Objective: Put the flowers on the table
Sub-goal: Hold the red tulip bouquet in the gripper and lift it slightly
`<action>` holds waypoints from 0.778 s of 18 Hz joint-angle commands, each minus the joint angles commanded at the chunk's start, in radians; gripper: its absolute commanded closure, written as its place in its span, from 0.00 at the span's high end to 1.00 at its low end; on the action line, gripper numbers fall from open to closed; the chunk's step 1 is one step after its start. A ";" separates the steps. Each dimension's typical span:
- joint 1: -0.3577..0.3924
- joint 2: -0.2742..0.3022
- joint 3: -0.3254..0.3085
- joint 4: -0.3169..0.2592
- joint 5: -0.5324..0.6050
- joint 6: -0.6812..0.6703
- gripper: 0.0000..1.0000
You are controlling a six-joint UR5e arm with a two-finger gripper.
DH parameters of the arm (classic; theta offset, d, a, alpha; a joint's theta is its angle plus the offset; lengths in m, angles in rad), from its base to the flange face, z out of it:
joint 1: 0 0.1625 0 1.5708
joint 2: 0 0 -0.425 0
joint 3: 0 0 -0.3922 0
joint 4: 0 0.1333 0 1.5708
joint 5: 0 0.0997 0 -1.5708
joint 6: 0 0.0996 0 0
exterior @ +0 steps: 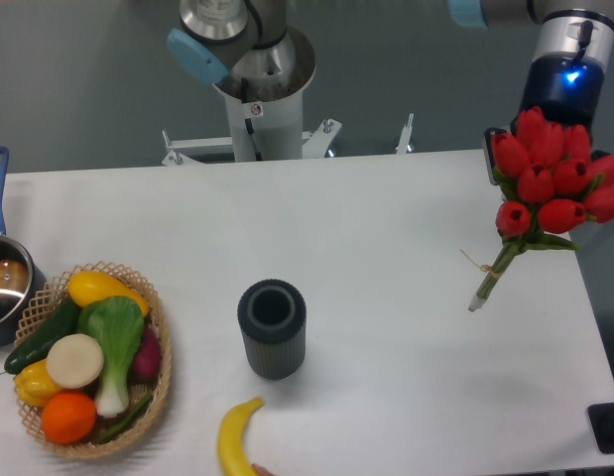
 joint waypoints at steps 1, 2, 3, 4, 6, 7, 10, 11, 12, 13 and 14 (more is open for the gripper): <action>-0.002 0.003 -0.009 0.000 0.002 0.003 0.32; -0.002 0.005 -0.009 -0.002 0.009 0.006 0.32; -0.002 0.005 0.000 -0.003 0.029 0.003 0.32; -0.002 0.008 0.000 -0.003 0.055 0.002 0.32; -0.003 0.015 0.000 -0.005 0.121 0.000 0.32; -0.003 0.021 0.003 -0.005 0.170 -0.002 0.32; -0.017 0.051 0.006 -0.011 0.369 -0.008 0.33; -0.037 0.051 0.006 -0.009 0.424 -0.008 0.33; -0.058 0.046 0.008 -0.009 0.467 -0.008 0.33; -0.075 0.041 0.006 -0.008 0.503 -0.008 0.33; -0.086 0.040 0.005 -0.009 0.541 -0.006 0.33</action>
